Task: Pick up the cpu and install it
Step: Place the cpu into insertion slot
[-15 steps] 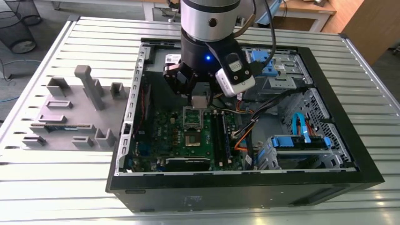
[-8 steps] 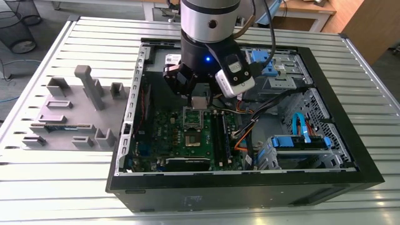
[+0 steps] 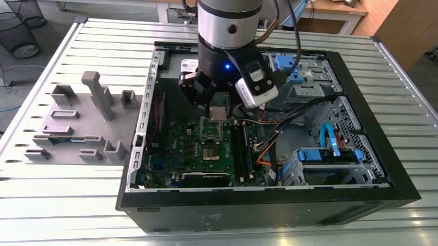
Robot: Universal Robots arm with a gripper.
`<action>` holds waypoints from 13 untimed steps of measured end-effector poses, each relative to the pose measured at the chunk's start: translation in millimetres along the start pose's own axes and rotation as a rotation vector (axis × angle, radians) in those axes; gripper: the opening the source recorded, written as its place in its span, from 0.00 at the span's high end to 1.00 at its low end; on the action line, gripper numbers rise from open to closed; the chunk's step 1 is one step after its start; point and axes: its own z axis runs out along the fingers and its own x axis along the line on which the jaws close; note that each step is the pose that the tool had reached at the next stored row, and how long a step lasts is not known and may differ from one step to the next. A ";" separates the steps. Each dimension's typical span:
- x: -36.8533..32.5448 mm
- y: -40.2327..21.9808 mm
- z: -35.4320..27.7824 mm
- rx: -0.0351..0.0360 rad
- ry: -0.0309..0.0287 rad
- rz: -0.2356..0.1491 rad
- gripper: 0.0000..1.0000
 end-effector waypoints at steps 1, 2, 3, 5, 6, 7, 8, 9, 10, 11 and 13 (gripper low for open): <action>0.0 0.0 0.4 0.0000 0.0000 0.000 0.53; 0.0 0.0 0.9 0.0000 0.0000 0.000 0.53; 0.0 0.0 1.4 0.0000 0.0000 0.000 0.53; 0.1 -0.1 2.4 0.0000 0.0001 0.000 0.53; 0.1 -0.1 2.9 0.0000 0.0000 0.000 0.53; 0.1 -0.1 3.3 0.0000 0.0001 0.000 0.53; 0.1 -0.1 3.8 0.0000 0.0000 0.000 0.53; 0.1 -0.1 4.1 0.0001 0.0001 0.000 0.53; 0.1 -0.2 4.4 0.0001 0.0001 0.000 0.53; 0.1 -0.2 4.8 0.0001 0.0001 0.000 0.53; 0.1 -0.2 5.5 0.0001 0.0001 0.000 0.53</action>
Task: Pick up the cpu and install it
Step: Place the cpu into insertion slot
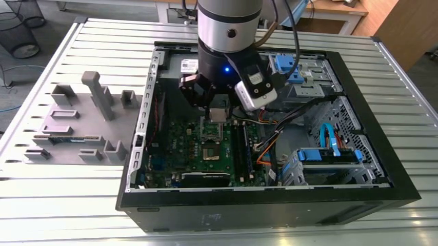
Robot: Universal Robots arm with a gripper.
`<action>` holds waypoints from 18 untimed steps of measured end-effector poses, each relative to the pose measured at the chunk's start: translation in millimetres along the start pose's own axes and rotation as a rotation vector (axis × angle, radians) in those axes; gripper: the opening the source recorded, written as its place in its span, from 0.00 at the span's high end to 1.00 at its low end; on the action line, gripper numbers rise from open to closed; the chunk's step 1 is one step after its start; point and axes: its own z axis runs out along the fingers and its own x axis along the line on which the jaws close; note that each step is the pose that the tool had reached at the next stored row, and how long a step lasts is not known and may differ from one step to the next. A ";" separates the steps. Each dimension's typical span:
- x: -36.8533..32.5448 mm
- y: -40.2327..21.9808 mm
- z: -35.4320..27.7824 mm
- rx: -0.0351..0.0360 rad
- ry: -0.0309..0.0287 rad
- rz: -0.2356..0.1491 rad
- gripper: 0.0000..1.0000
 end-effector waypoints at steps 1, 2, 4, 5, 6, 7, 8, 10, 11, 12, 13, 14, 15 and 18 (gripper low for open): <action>0.0 0.0 0.2 0.0001 0.0001 0.000 0.53; 0.0 0.0 0.5 0.0001 0.0001 0.000 0.53; 0.0 0.0 0.9 0.0000 0.0000 0.000 0.53; 0.1 -0.1 2.4 -0.0001 0.0000 0.000 0.53; 0.1 -0.1 3.2 0.0000 0.0000 0.000 0.53; 0.1 -0.1 3.2 0.0000 0.0000 0.000 0.53; 0.1 -0.1 3.2 0.0000 0.0000 0.000 0.53; 0.1 -0.1 3.3 0.0000 0.0000 0.000 0.53; 0.1 -0.1 3.4 -0.0001 0.0000 0.000 0.53; 0.1 -0.1 3.9 -0.0004 -0.0002 0.000 0.53; 0.1 -0.1 4.5 -0.0004 -0.0002 0.000 0.53; 0.1 -0.2 5.2 -0.0002 -0.0001 0.000 0.53; 0.2 -0.2 6.1 -0.0001 0.0000 0.000 0.53; 0.3 -0.3 9.0 0.0002 0.0000 0.000 0.53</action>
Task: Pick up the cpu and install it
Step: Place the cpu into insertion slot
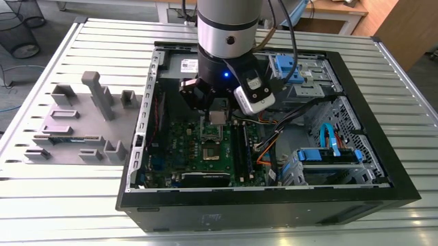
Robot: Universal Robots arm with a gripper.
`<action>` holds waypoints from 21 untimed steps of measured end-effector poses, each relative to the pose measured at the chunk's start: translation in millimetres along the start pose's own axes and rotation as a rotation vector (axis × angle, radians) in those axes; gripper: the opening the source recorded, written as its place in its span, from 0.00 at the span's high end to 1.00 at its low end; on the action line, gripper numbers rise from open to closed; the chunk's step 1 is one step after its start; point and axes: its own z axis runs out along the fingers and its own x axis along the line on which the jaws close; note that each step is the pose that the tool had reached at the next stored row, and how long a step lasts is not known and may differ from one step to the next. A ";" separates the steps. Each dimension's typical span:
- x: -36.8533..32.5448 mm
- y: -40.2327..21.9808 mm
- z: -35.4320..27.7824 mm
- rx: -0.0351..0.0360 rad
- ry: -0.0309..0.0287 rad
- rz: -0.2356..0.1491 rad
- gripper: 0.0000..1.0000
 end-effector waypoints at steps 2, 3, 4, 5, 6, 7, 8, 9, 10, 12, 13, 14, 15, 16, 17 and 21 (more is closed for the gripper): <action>0.1 -0.1 2.6 0.0001 0.0000 0.000 0.53; 0.1 -0.1 3.9 0.0002 0.0000 0.000 0.53; 0.2 -0.2 5.2 0.0004 0.0001 0.000 0.53; 0.2 -0.2 6.6 0.0004 0.0000 0.000 0.53; 0.2 -0.3 7.7 0.0006 0.0000 0.000 0.53; 0.2 -0.3 8.8 0.0009 0.0000 0.000 0.53; 0.3 -0.3 9.8 0.0015 0.0000 0.000 0.53; 0.3 -0.4 10.7 0.0026 0.0001 0.000 0.53; 0.4 -0.4 11.7 0.0036 0.0002 0.000 0.53; 0.4 -0.5 13.3 0.0053 0.0002 0.000 0.53; 0.4 -0.5 14.0 0.0064 0.0002 0.000 0.53; 0.4 -0.5 14.8 0.0074 0.0003 0.000 0.53; 0.4 -0.5 15.4 0.0082 0.0004 0.000 0.53; 0.5 -0.6 16.1 0.0088 0.0003 0.000 0.53; 0.5 -0.6 16.8 0.0093 0.0003 0.000 0.53; 0.6 -0.7 19.9 0.0110 0.0005 0.000 0.53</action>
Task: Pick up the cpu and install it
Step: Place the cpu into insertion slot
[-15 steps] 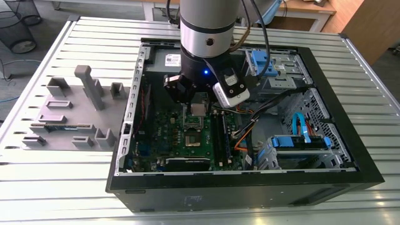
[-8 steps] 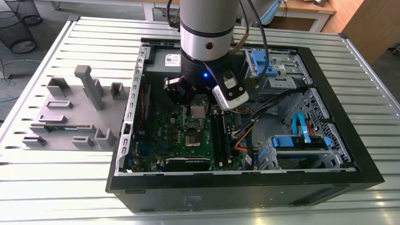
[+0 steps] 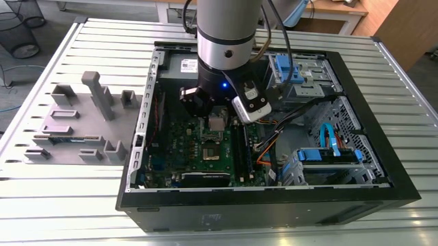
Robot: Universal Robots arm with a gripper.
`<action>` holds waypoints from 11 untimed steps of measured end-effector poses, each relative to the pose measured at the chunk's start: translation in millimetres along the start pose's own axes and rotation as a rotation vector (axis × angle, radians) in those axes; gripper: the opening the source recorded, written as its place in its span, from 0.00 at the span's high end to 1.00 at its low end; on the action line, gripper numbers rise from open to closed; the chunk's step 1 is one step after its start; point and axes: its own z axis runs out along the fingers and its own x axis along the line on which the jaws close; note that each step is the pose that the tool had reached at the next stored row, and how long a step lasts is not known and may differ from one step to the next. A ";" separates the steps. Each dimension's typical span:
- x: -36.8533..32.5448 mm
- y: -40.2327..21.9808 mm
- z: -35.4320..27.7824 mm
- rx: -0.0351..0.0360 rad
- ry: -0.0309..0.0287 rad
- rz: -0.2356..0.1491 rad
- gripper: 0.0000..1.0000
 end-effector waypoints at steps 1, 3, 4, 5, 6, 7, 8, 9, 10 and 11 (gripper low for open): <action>0.0 0.0 0.8 0.0003 0.0001 0.000 0.53; 0.1 -0.1 2.4 0.0009 0.0002 0.000 0.53; 0.1 -0.1 3.1 0.0015 0.0002 0.000 0.53; 0.1 -0.1 3.8 0.0019 0.0002 0.000 0.53; 0.1 -0.1 4.5 0.0023 0.0002 0.000 0.53; 0.1 -0.1 5.2 0.0031 0.0002 0.000 0.53; 0.1 -0.1 5.8 0.0037 0.0003 0.000 0.53; 0.2 -0.2 6.6 0.0043 0.0003 0.000 0.53; 0.2 -0.2 7.4 0.0051 0.0003 0.000 0.53; 0.2 -0.2 8.1 0.0058 0.0004 0.000 0.53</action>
